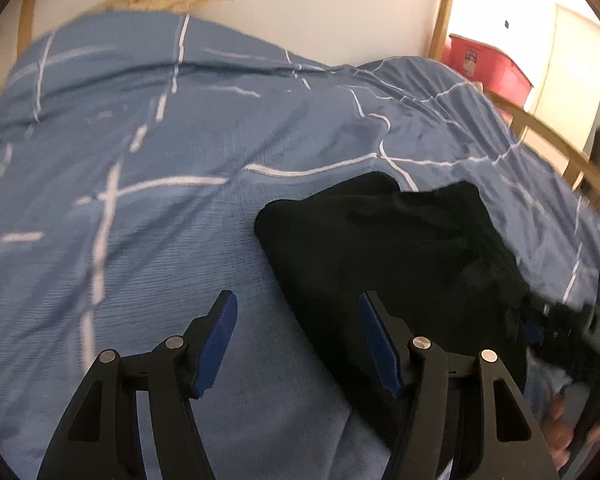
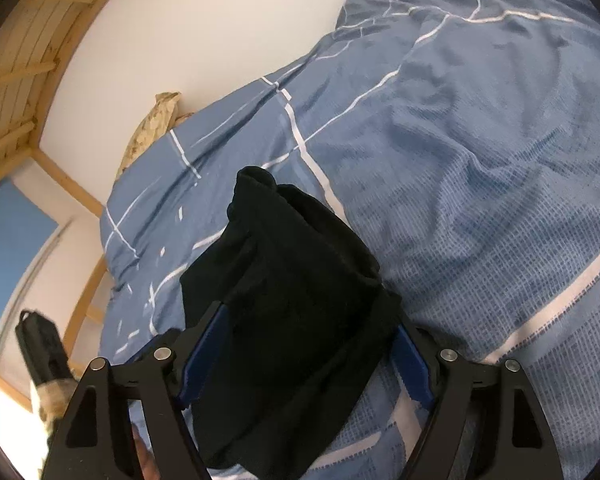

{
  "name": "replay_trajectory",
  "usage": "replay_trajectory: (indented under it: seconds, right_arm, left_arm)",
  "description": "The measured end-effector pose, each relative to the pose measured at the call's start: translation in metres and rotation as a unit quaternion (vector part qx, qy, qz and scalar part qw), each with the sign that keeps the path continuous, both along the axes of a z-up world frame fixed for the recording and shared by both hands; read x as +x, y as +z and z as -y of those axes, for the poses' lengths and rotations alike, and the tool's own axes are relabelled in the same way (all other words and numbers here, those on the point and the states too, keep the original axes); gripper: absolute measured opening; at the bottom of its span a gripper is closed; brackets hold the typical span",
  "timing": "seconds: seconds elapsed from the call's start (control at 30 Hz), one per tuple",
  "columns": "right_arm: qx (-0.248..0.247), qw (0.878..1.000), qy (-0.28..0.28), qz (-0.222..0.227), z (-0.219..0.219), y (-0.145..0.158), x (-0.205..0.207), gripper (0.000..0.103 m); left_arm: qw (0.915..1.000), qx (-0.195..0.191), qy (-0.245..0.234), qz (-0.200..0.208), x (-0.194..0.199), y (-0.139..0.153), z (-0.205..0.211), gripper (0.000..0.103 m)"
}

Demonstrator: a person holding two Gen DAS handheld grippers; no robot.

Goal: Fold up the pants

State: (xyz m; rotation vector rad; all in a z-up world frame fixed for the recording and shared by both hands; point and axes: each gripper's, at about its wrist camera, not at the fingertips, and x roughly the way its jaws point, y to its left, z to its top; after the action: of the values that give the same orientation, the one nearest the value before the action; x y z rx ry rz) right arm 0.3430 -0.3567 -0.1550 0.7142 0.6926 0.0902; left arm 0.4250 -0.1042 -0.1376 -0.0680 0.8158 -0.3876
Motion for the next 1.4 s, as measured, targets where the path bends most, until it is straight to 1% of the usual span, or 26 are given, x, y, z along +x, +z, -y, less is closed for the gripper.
replay_trajectory:
  seconds: [0.1,0.17,0.2,0.23,0.33,0.37,0.4,0.43,0.5,0.53,0.57,0.63,0.67,0.73,0.8,0.9,0.97,1.03,1.13,1.3,1.4]
  right_arm:
    - [-0.019,1.0,0.001,0.001,-0.004,0.0,0.002,0.077]
    - [-0.025,1.0,-0.001,0.0,-0.004,-0.001,0.003,0.076]
    - [-0.025,1.0,-0.002,-0.001,-0.003,-0.002,0.004,0.074]
    - [-0.026,1.0,-0.004,-0.002,-0.002,-0.002,0.005,0.073]
    - [-0.029,1.0,-0.008,-0.002,-0.002,-0.004,0.006,0.069]
    - [-0.031,0.999,-0.009,-0.002,-0.002,-0.005,0.007,0.069]
    - [-0.033,0.999,-0.009,-0.001,-0.003,-0.004,0.007,0.068]
    - [-0.036,0.999,-0.009,0.0,-0.003,-0.005,0.007,0.067]
    - [-0.041,0.999,-0.009,0.0,-0.004,-0.005,0.007,0.06]
    - [-0.041,0.999,-0.01,0.0,-0.004,-0.005,0.007,0.057]
    - [-0.04,0.999,-0.011,0.002,-0.003,-0.005,0.007,0.05]
    - [-0.033,0.999,-0.013,0.006,0.0,-0.006,0.005,0.044]
    - [-0.03,0.999,-0.014,0.008,0.001,-0.006,0.005,0.04]
    - [-0.03,0.999,-0.013,0.009,0.002,-0.004,0.003,0.036]
    - [-0.04,0.999,-0.011,0.004,0.0,-0.002,0.004,0.033]
    - [-0.062,0.998,-0.008,-0.002,-0.005,0.004,0.004,0.03]
    - [-0.074,0.997,-0.005,0.003,-0.009,0.011,0.002,0.028]
    - [-0.085,0.996,-0.002,0.004,-0.014,0.019,0.0,0.026]
    - [-0.09,0.996,0.004,0.012,-0.018,0.032,-0.006,0.026]
    - [-0.095,0.995,0.013,0.033,-0.03,0.064,-0.024,0.026]
    - [-0.094,0.994,0.019,0.047,-0.045,0.085,-0.038,0.026]
  left_arm:
    - [0.9994,-0.028,-0.007,-0.021,0.016,-0.005,0.003,0.06]
    - [0.9987,-0.035,-0.012,-0.034,0.025,-0.009,0.007,0.059]
    - [0.9984,-0.036,-0.013,-0.041,0.03,-0.013,0.01,0.055]
    - [0.9982,-0.036,-0.015,-0.046,0.033,-0.016,0.012,0.054]
    - [0.9972,-0.046,-0.014,-0.057,0.038,-0.023,0.015,0.052]
    - [0.997,-0.049,-0.014,-0.059,0.039,-0.024,0.015,0.05]
    - [0.9965,-0.055,-0.015,-0.061,0.04,-0.025,0.016,0.041]
    - [0.9958,-0.061,-0.018,-0.066,0.042,-0.026,0.016,0.035]
    - [0.9952,-0.065,-0.021,-0.071,0.043,-0.028,0.017,0.012]
    - [0.9949,-0.067,-0.024,-0.071,0.043,-0.027,0.017,0.011]
    - [0.9955,-0.065,-0.023,-0.065,0.04,-0.025,0.018,0.011]
    - [0.9973,-0.053,-0.022,-0.046,0.035,-0.018,0.02,0.01]
    - [0.9978,-0.051,-0.02,-0.037,0.032,-0.014,0.02,0.01]
    - [0.9985,-0.047,-0.018,-0.021,0.026,-0.004,0.022,0.01]
    - [0.9988,-0.044,-0.019,-0.015,0.023,0.003,0.023,0.01]
    - [0.9996,-0.019,-0.02,-0.001,0.019,0.014,0.028,0.01]
    - [0.9997,0.003,-0.02,0.014,0.012,0.022,0.032,0.01]
    - [0.9993,0.014,-0.021,0.027,0.006,0.031,0.033,0.01]
    - [0.999,0.015,-0.019,0.039,-0.002,0.043,0.029,0.01]
    - [0.998,0.012,-0.017,0.06,-0.021,0.074,0.011,0.01]
    - [0.997,0.008,-0.009,0.076,-0.041,0.101,-0.009,0.01]
